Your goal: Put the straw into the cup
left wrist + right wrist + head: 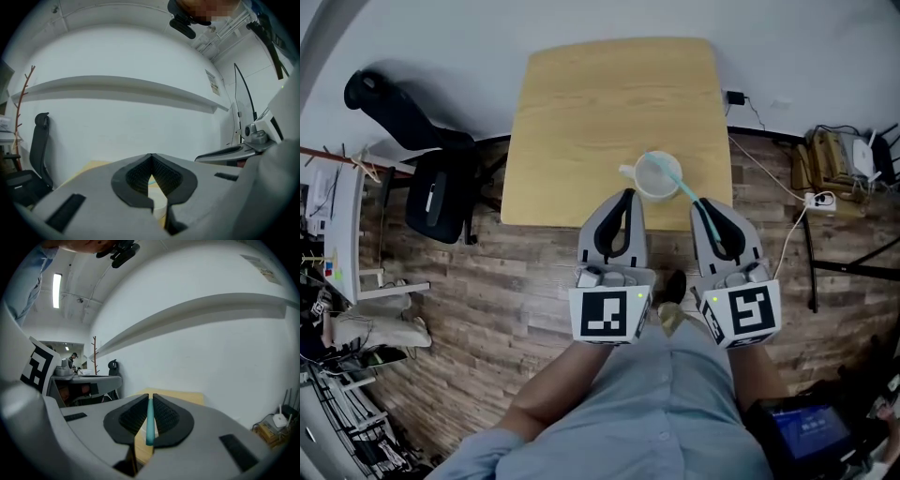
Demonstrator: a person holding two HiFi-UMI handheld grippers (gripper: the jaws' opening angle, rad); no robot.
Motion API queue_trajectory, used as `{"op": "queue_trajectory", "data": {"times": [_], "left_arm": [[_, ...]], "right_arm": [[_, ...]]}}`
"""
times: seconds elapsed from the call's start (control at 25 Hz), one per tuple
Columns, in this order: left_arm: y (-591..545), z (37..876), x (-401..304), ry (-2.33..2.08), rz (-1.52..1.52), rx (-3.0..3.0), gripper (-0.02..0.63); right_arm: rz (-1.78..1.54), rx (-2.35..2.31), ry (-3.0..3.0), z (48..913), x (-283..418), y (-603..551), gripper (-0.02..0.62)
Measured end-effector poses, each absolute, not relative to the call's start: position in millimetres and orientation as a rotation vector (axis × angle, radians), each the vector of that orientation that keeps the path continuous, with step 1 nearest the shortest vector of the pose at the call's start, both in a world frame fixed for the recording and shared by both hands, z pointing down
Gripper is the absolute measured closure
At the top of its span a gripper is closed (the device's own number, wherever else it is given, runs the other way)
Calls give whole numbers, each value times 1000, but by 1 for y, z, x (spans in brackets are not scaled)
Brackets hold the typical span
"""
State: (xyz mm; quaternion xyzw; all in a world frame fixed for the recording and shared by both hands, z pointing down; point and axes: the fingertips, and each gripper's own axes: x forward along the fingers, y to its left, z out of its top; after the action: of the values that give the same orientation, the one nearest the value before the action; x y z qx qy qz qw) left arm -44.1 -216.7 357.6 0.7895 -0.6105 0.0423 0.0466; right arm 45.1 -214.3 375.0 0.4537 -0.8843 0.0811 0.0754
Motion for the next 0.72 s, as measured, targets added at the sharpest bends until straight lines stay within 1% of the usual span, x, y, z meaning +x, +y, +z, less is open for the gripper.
{"op": "queue_trajectory", "data": {"times": [0.72], "left_arm": [[-244, 416, -57, -1807, 213, 2308, 614]], "right_arm": [[431, 1272, -2518, 458, 37, -236, 570]]}}
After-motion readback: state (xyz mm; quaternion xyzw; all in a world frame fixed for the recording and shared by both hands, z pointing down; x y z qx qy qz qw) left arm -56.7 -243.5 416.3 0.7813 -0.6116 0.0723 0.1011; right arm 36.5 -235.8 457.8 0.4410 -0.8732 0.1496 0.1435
